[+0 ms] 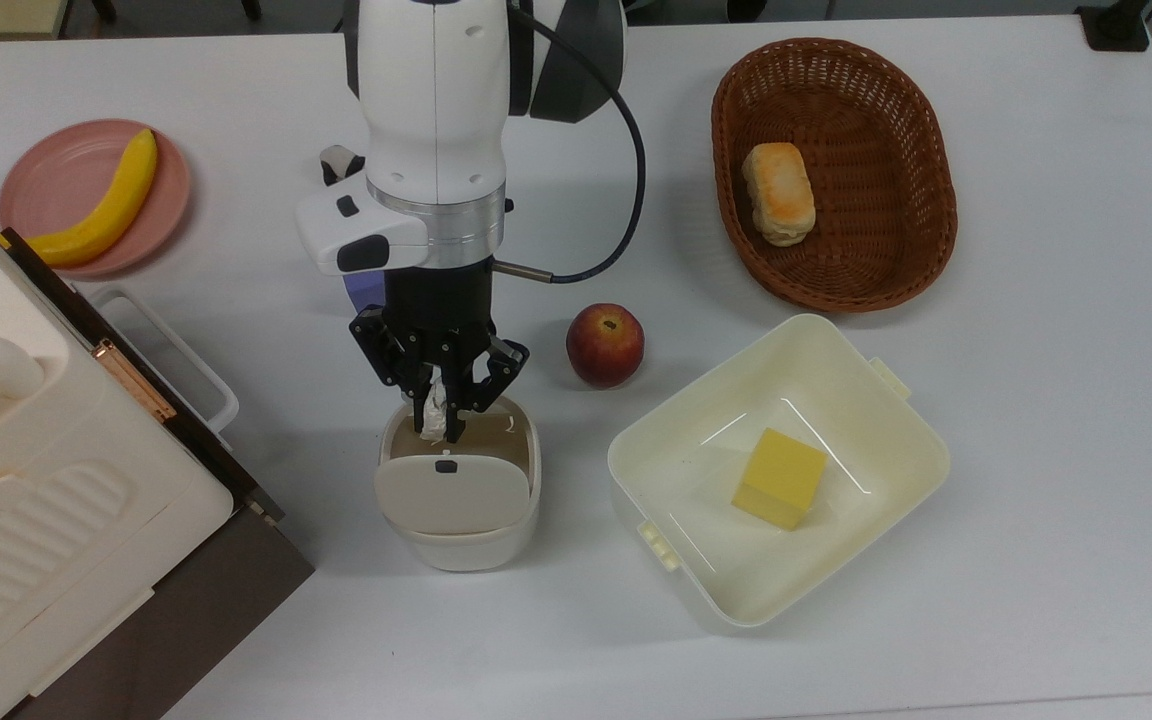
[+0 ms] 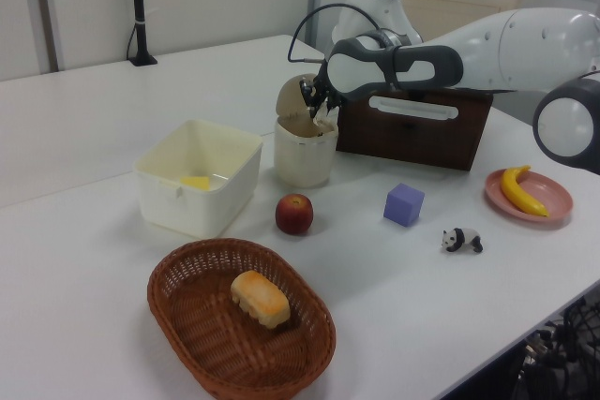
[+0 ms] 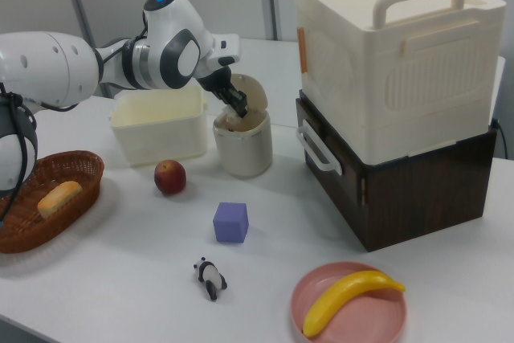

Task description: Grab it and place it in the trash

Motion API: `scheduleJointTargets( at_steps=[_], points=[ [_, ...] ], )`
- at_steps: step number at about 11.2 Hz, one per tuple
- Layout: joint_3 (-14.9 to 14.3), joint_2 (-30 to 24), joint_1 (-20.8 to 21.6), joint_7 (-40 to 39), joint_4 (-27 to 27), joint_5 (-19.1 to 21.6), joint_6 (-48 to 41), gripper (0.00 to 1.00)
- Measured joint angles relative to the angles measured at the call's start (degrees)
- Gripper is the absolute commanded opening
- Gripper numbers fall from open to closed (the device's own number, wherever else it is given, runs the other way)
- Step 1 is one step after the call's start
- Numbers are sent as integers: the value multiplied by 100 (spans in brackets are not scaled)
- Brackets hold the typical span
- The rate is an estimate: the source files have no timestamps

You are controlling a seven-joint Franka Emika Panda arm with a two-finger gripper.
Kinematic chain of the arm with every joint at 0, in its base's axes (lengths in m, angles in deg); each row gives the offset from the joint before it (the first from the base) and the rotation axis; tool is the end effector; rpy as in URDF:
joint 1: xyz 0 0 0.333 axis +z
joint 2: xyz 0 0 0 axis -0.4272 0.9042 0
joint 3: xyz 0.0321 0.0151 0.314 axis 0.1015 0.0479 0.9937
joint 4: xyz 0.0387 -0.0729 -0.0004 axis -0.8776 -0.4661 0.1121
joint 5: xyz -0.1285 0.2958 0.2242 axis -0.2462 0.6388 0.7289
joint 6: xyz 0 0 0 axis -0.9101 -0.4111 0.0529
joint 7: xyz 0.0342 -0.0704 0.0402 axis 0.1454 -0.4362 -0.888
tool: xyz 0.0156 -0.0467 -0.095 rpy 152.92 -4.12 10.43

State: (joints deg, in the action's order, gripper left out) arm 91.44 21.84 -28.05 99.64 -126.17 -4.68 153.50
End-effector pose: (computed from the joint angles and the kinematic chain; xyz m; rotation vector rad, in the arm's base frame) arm 0.7363 0.0057 0.4531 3.0113 -0.5100 0.7343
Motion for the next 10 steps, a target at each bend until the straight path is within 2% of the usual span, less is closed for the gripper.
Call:
scheduleJointTargets(
  at_steps=[2,8,10],
  points=[
    [-8,76,0,23,70,-1,0,100],
    [-15,97,0,57,163,-1,0,100],
    [-10,-44,1,57,153,-2,-106,100]
  ],
)
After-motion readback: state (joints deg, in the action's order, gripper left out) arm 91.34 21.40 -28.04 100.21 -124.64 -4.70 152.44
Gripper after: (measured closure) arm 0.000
